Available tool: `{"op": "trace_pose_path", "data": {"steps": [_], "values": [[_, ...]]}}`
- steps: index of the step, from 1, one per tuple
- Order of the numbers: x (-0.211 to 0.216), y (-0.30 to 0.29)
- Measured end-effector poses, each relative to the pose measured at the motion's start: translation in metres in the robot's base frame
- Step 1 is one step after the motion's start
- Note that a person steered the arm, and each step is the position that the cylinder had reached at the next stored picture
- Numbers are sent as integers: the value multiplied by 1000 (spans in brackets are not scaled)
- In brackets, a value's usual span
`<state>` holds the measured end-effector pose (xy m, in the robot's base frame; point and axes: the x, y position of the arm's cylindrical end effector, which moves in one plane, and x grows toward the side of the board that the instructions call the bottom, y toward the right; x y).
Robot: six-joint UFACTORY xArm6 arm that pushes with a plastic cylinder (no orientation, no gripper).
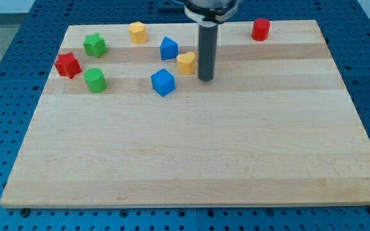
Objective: Form a triangle with blue blocks and yellow heart
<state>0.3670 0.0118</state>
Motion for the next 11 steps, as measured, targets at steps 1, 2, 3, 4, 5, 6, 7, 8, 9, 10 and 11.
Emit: {"op": "trace_pose_path", "data": {"steps": [1, 2, 3, 4, 5, 6, 7, 8, 9, 10, 11], "values": [[5, -25], [-5, -59], [-26, -96], [-32, -75], [-12, -20], [-32, 6], [-67, -14], [-69, -54], [-83, -54], [-85, -31], [-85, -18]]}}
